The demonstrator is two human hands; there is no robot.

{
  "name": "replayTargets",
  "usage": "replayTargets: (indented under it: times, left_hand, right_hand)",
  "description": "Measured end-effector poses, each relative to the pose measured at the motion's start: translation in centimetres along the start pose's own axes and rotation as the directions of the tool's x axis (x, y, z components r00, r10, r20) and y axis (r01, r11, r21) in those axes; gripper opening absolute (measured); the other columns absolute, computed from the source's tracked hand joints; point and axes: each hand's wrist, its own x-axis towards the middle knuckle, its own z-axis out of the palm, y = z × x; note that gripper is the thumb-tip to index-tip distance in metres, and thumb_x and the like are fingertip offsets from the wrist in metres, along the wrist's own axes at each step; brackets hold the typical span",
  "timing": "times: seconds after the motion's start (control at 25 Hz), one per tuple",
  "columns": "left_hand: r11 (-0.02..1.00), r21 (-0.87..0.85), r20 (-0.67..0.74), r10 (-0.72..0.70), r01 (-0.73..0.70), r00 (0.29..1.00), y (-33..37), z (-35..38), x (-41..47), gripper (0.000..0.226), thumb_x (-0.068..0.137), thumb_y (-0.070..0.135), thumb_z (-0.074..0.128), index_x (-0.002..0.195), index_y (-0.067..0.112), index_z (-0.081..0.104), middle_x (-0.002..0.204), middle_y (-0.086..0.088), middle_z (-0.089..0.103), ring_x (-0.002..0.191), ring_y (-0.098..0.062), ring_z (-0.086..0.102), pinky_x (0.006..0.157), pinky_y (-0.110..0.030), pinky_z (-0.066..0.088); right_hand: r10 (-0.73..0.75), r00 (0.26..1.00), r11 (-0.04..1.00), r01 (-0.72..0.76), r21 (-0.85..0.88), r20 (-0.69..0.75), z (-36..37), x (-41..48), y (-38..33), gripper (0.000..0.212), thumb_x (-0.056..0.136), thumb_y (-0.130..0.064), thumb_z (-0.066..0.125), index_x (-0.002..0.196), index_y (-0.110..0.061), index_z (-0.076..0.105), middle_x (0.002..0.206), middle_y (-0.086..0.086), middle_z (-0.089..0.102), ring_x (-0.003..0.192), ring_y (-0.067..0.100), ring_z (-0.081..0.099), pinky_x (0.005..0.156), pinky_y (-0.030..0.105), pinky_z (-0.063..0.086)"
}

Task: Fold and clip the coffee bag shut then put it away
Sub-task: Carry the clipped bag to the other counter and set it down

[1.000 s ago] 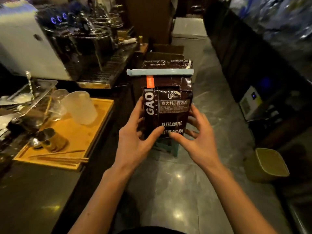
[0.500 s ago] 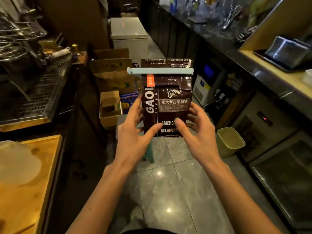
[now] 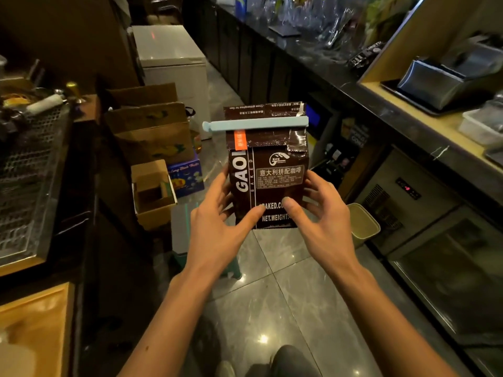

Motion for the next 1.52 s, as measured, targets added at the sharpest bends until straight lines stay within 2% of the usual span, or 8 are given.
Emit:
replayTargets:
  times: [0.2,0.32,0.44,0.56,0.8,0.96,1.32,1.52]
  left_hand:
    - [1.0,-0.027,0.047,0.002,0.0,0.999,-1.4,3.8,6.7,0.08,0.077,0.029,0.079,0.14,0.045,0.033,0.113,0.039,0.049,0.104,0.027,0.049,0.091,-0.008,0.045]
    - [1.0,-0.019,0.06,0.024,-0.023,0.998,-2.1,8.0,11.9,0.079,0.076,0.027,0.08,0.138,0.045,0.033,0.11,0.04,0.048,0.102,0.03,0.048,0.087,-0.001,0.043]
    - [0.999,-0.035,0.062,0.039,-0.037,0.997,-2.3,13.3,17.8,0.08,0.076,0.026,0.08,0.143,0.038,0.036,0.114,0.039,0.048,0.104,0.029,0.049,0.089,-0.004,0.045]
    - [0.998,-0.033,0.062,0.05,-0.048,0.997,-1.3,18.2,23.7,0.077,0.077,0.026,0.079,0.136,0.046,0.034,0.112,0.04,0.049,0.106,0.027,0.049,0.091,-0.007,0.044]
    - [0.997,-0.039,0.059,0.069,-0.067,0.996,-1.5,24.8,34.5,0.079,0.077,0.026,0.08,0.138,0.045,0.034,0.118,0.035,0.052,0.115,0.016,0.053,0.096,-0.014,0.046]
    - [0.997,-0.028,0.057,0.072,-0.07,0.996,-3.5,26.4,42.2,0.082,0.077,0.026,0.08,0.141,0.043,0.033,0.12,0.035,0.05,0.118,0.014,0.052,0.099,-0.016,0.047]
    - [0.99,-0.041,0.092,0.135,-0.132,0.987,-8.9,26.7,65.0,0.083,0.077,0.022,0.081,0.147,0.027,0.038,0.129,0.021,0.057,0.121,0.007,0.055,0.102,-0.027,0.049]
    - [0.989,-0.064,0.158,0.143,-0.135,0.977,-10.9,28.4,76.4,0.085,0.076,0.023,0.082,0.148,0.026,0.037,0.135,0.008,0.06,0.123,0.0,0.056,0.102,-0.031,0.05]
  right_hand:
    - [0.022,0.999,1.0,-0.022,0.001,-0.037,-0.9,5.6,4.0,0.054,0.086,-0.034,0.069,0.132,-0.042,0.042,0.117,-0.028,0.052,0.112,-0.012,0.053,0.09,0.01,0.047]
    - [0.029,0.998,0.999,-0.029,0.015,-0.061,-2.7,10.6,7.5,0.055,0.086,-0.035,0.07,0.133,-0.041,0.044,0.12,-0.022,0.055,0.115,-0.005,0.055,0.093,0.02,0.05]
    - [0.02,0.996,1.0,-0.018,0.021,-0.083,-5.4,16.7,11.0,0.054,0.086,-0.036,0.07,0.133,-0.042,0.044,0.124,-0.015,0.057,0.118,0.001,0.056,0.099,0.031,0.052]
    - [0.031,0.994,0.999,-0.028,0.022,-0.105,-8.5,22.8,13.7,0.054,0.085,-0.043,0.067,0.133,-0.043,0.044,0.123,-0.014,0.057,0.118,0.002,0.056,0.1,0.037,0.052]
    - [0.002,0.994,1.0,-0.001,0.017,-0.106,-11.4,34.2,18.8,0.05,0.086,-0.039,0.068,0.13,-0.047,0.046,0.118,-0.018,0.056,0.117,0.003,0.057,0.099,0.03,0.051]
    - [0.003,0.995,1.0,-0.002,0.004,-0.099,-9.9,41.7,22.1,0.052,0.086,-0.038,0.069,0.126,-0.057,0.041,0.118,-0.024,0.054,0.117,-0.001,0.056,0.1,0.029,0.049]
    - [0.069,0.987,0.997,-0.074,-0.031,-0.144,-2.8,62.1,26.9,0.056,0.086,-0.035,0.07,0.138,-0.034,0.048,0.124,-0.012,0.059,0.117,-0.002,0.055,0.097,0.018,0.046]
    - [0.098,0.977,0.993,-0.109,-0.044,-0.191,-1.0,71.8,29.3,0.056,0.086,-0.034,0.07,0.136,-0.042,0.046,0.123,-0.018,0.057,0.119,-0.001,0.054,0.1,0.025,0.047]
